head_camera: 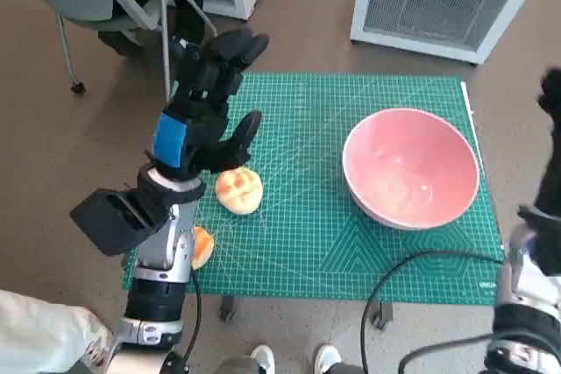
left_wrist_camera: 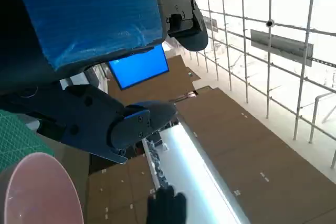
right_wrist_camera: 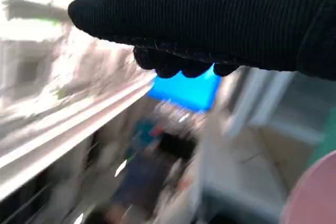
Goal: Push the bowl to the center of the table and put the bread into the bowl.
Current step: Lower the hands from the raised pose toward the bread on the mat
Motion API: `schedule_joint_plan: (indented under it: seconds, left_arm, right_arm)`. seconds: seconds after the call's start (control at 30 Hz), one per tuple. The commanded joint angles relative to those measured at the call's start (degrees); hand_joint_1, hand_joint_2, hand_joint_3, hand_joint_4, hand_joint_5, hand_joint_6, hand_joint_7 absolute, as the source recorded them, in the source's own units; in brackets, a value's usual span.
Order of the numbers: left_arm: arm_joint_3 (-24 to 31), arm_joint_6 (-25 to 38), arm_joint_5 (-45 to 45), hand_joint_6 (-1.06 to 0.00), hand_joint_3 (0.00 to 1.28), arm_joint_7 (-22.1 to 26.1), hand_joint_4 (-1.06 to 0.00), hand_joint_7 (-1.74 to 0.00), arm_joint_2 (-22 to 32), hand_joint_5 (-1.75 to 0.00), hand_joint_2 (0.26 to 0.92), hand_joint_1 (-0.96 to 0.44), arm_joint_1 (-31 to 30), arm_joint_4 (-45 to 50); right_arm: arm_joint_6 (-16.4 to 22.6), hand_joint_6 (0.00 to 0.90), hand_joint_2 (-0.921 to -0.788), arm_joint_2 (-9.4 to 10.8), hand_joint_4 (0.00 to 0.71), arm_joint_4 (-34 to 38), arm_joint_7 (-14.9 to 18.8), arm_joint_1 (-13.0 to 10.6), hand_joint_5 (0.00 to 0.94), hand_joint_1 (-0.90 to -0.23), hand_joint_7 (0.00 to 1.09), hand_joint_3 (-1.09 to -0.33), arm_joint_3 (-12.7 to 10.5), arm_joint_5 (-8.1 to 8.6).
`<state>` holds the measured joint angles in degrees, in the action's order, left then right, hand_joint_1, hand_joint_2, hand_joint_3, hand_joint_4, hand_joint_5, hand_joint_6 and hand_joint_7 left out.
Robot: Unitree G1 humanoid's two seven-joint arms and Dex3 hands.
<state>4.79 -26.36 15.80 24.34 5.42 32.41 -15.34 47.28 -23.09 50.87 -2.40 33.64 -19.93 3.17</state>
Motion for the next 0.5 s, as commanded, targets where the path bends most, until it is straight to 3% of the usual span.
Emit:
schedule_joint_plan:
  seconds: [0.03,0.23,0.5]
  left_arm:
    - [0.28,0.31,0.32,0.0,0.74,0.09,0.0,-0.85,0.3,-0.62,0.752,-0.29,0.45,0.06]
    - [0.39,0.23,0.18,0.0,0.74,-0.02,0.0,-0.85,0.42,-0.62,0.749,-0.29,0.18,0.46]
    - [0.7,0.47,0.53,0.0,0.74,0.16,0.0,-0.85,0.82,-0.63,0.747,-0.29,-0.27,1.08]
  right_arm:
    - [-2.47,0.038,-0.921,-0.61,0.265,8.0,-2.24,1.18,0.0,-0.522,0.54,-0.776,-0.04,-0.5]
    - [-7.08,0.045,-0.921,-0.11,0.258,14.95,0.41,2.97,0.0,-0.517,0.51,-0.779,-0.86,2.55]
    - [-12.75,0.046,-0.921,0.98,0.261,20.61,1.2,4.74,0.004,-0.511,0.5,-0.776,-0.65,3.25]
